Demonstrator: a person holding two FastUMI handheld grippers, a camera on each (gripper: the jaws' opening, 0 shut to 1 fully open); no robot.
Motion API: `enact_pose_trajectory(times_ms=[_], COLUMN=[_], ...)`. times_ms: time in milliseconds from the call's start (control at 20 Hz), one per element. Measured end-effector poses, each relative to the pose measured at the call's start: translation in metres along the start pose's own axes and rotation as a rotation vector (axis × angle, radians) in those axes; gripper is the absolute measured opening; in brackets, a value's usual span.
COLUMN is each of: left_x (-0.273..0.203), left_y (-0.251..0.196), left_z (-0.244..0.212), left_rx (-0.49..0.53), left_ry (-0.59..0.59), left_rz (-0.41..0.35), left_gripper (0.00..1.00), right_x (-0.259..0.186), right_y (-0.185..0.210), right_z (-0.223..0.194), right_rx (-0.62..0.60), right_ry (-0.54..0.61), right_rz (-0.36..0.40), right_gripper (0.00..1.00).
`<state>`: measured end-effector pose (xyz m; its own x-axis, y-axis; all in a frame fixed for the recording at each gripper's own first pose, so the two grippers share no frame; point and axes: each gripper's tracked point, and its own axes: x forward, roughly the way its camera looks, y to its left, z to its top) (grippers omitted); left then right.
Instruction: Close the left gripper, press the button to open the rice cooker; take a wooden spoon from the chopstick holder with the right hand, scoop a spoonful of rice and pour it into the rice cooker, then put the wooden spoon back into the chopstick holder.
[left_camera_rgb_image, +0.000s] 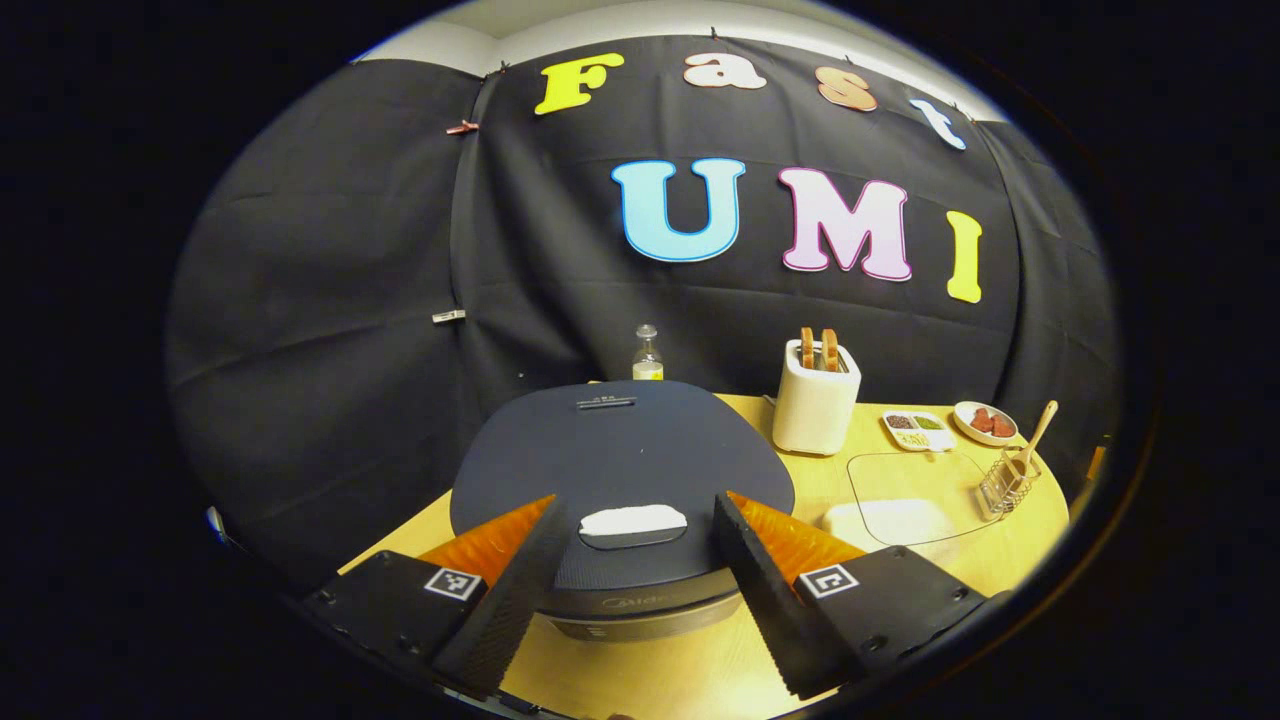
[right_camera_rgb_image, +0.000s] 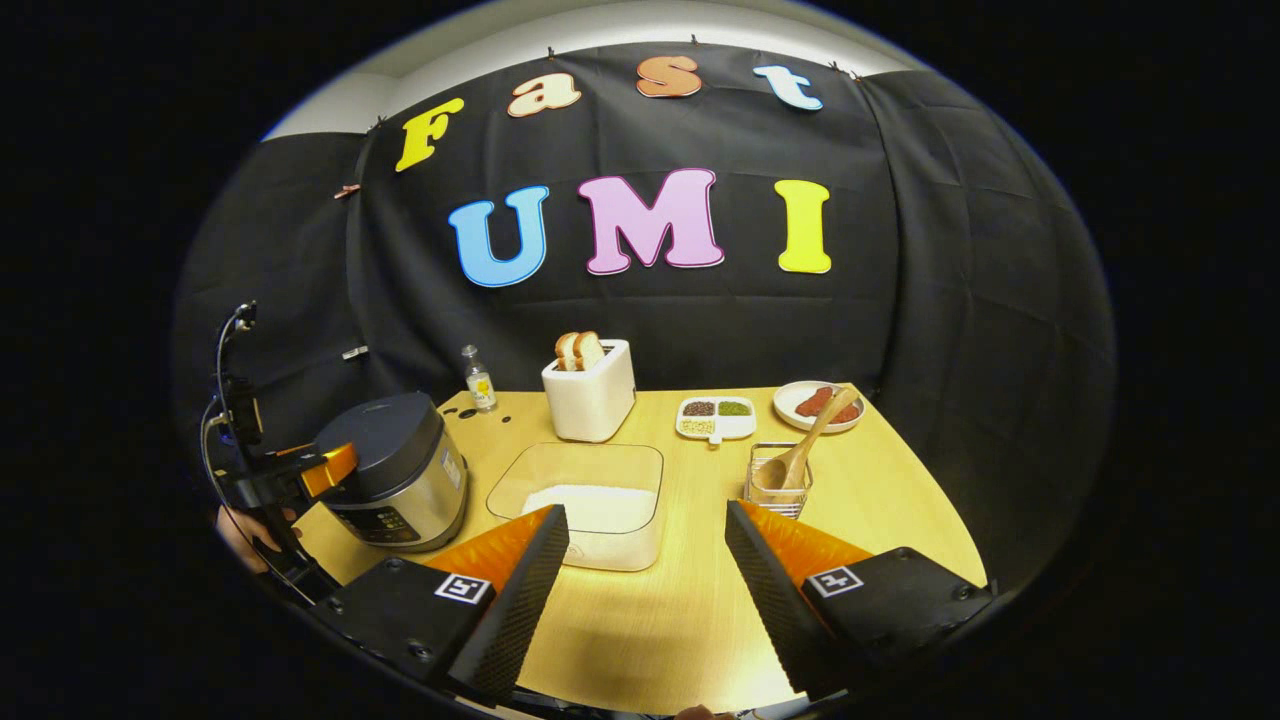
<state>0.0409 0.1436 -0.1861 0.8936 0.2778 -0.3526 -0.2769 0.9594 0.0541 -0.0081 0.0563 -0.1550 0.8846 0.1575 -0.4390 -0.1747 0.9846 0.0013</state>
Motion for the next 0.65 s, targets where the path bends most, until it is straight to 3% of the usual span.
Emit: enact_pose_trajectory(times_ms=[150,400,500,650], left_x=[-0.018,-0.049,-0.063,-0.084], left_y=[0.002,0.001,-0.005,-0.014], left_z=[0.034,0.102,0.118,0.127], left_rx=[-0.009,-0.052,-0.099,-0.048], left_ry=[-0.097,-0.211,-0.218,-0.242], left_rz=[-0.025,-0.073,-0.113,-0.164], left_gripper=[0.95,0.96,0.96,0.95], right_x=[-0.005,-0.040,-0.048,-0.062], right_y=[-0.004,-0.009,-0.009,0.000], right_z=[0.009,0.041,0.061,0.100], right_rx=[-0.031,-0.122,-0.076,-0.002], right_ry=[-0.041,-0.115,-0.149,-0.258], right_rz=[-0.011,-0.040,-0.076,-0.113], right_gripper=[0.98,0.98,0.99,0.99])
